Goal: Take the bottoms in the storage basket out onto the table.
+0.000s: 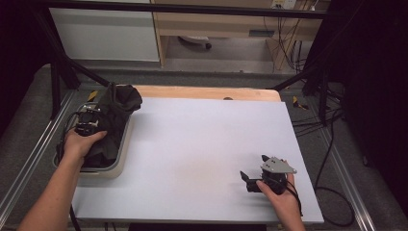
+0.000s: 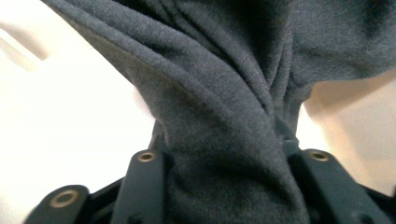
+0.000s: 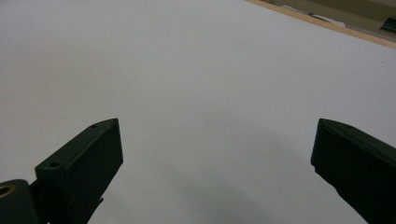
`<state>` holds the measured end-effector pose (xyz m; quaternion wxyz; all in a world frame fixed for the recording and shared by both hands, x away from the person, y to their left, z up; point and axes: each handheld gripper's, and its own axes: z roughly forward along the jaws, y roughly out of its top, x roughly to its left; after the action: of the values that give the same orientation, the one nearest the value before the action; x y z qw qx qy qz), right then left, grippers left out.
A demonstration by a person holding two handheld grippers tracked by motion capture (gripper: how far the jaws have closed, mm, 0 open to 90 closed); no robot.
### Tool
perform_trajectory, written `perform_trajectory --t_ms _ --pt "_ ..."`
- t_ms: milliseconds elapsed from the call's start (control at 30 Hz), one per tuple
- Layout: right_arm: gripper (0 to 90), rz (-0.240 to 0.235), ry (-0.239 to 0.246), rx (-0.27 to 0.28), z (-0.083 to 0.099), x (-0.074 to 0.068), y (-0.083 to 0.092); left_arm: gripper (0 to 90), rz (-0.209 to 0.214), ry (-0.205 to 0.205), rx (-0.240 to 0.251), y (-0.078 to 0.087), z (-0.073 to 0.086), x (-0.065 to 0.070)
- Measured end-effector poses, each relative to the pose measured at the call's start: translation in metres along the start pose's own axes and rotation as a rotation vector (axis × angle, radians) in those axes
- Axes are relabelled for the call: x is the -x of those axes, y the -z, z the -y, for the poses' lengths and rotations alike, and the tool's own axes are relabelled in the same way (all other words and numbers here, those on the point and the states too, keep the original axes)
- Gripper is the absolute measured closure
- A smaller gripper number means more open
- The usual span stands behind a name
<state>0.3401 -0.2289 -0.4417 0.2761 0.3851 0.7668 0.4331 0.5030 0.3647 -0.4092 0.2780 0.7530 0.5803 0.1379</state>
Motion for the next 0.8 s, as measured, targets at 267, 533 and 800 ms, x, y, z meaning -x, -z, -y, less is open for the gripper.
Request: perform_trajectory --t_ms 267,533,800 --pt "3.0 -0.003 -0.013 0.015 -0.001 0.001 0.001 65.8 -0.036 -0.007 0.118 0.027 -0.004 0.001" --pt "3.1 0.003 -0.027 0.023 -0.001 0.003 0.002 66.7 -0.024 0.002 0.266 0.071 -0.015 0.003" --pt "3.1 0.003 -0.042 0.041 -0.001 0.003 0.003 66.7 0.030 0.006 0.352 0.103 -0.027 0.012"
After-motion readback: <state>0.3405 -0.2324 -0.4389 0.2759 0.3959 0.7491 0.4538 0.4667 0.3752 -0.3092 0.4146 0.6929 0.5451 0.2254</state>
